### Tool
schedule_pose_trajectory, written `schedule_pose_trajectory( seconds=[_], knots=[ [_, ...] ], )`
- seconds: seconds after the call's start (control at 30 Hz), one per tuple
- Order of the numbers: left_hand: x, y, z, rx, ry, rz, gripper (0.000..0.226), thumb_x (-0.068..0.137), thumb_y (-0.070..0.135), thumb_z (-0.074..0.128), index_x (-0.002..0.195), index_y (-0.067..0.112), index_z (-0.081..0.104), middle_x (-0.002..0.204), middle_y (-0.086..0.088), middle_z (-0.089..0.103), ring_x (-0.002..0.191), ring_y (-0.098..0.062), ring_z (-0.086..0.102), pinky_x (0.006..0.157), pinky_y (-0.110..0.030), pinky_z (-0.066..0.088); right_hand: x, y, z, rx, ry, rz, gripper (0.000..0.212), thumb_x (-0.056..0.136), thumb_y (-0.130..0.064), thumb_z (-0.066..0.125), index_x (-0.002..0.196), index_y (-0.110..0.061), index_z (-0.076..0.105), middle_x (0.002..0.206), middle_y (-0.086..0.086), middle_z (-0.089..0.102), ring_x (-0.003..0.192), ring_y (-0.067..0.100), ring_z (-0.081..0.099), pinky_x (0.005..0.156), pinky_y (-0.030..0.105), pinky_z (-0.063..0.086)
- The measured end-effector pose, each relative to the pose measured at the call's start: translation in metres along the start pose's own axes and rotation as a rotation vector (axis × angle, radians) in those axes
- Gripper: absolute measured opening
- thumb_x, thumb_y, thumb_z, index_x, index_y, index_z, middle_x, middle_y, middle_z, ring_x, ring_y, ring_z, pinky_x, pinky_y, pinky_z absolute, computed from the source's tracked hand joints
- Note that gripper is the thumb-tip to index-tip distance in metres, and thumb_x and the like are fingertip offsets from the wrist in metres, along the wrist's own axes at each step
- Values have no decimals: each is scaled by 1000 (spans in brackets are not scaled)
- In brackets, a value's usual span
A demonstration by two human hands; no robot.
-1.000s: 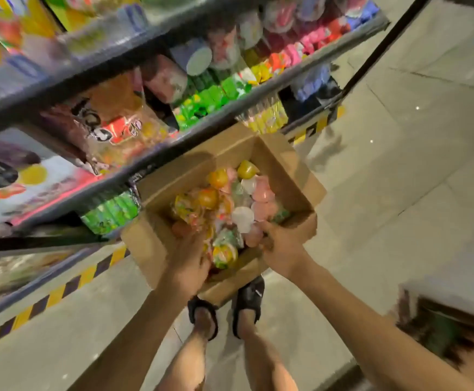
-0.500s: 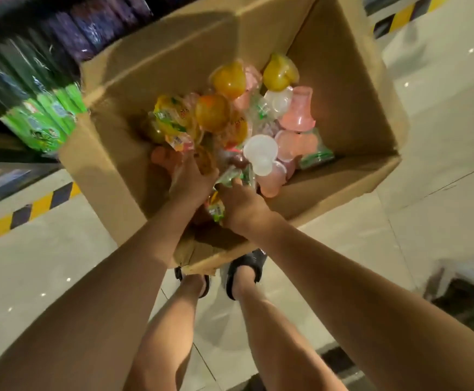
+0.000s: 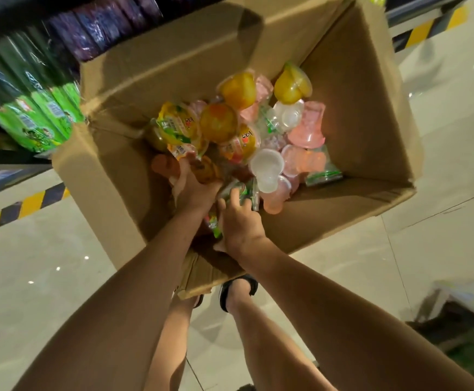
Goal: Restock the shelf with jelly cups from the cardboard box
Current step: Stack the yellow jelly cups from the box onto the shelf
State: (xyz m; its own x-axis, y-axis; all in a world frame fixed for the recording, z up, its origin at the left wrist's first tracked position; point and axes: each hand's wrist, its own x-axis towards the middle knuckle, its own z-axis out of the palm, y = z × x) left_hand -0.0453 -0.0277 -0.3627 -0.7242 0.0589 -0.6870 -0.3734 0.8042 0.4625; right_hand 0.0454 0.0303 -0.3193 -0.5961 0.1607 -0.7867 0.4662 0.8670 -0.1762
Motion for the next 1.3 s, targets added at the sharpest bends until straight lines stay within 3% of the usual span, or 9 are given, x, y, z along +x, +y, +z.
schedule_pose_trajectory(
  seconds=[0.2,0.33,0.53,0.63,0.77,0.87,1.07,1.23,1.3],
  knots=[
    [-22,19,-42,223,-21,79,75,66,60,75,132,43,43,133,-8,44,119,-29,40,95,-34,35,-32,10,-47,231,100,62,105,64,-64,76,143,-20,23,137,9,31,121,35,47,92,43,48],
    [-51,44,-82,334,-54,268,72,66,62,73,131,44,47,128,-7,45,116,-27,43,98,-37,44,-71,31,-106,360,134,35,94,64,-66,68,140,-26,29,122,-1,38,116,22,47,90,36,50],
    [-105,106,-145,343,-109,559,67,64,72,66,125,45,58,126,0,52,115,-19,53,102,-36,46,-144,51,-201,569,248,2,67,63,-58,73,123,-30,58,118,-5,55,116,19,54,104,37,45],
    [-141,145,-175,295,-144,656,61,64,58,75,122,44,62,121,2,51,113,-15,52,103,-34,44,-189,53,-247,607,309,-45,54,69,-46,82,118,-34,63,111,-9,51,120,14,48,103,27,44],
    [-193,208,-221,344,-102,765,63,63,47,83,121,36,62,115,-3,49,109,-22,53,96,-33,46,-251,50,-314,621,413,-101,51,73,-36,85,118,-18,68,91,-18,51,91,7,59,85,18,48],
    [-235,253,-262,382,-108,819,75,63,53,83,129,27,59,122,-4,47,115,-23,49,101,-38,44,-293,49,-363,533,541,-166,59,70,-47,85,119,-21,67,110,-9,51,106,11,55,88,20,40],
    [-329,340,-351,368,78,985,65,62,55,74,121,29,63,113,-2,53,109,-20,51,98,-29,41,-398,40,-468,508,759,-287,48,70,-42,86,103,-20,60,112,-1,51,101,13,51,76,20,37],
    [-404,398,-434,339,218,1129,69,56,65,65,114,28,69,103,-1,59,100,-19,56,92,-30,46,-493,22,-550,488,933,-403,43,67,-35,89,96,-19,61,105,3,60,98,21,59,84,28,46],
    [-432,418,-467,344,287,1172,68,58,66,64,115,27,69,101,0,60,98,-17,56,91,-30,46,-528,11,-581,512,968,-437,41,69,-35,87,99,-18,63,109,0,62,101,16,60,85,20,46]
  ],
)
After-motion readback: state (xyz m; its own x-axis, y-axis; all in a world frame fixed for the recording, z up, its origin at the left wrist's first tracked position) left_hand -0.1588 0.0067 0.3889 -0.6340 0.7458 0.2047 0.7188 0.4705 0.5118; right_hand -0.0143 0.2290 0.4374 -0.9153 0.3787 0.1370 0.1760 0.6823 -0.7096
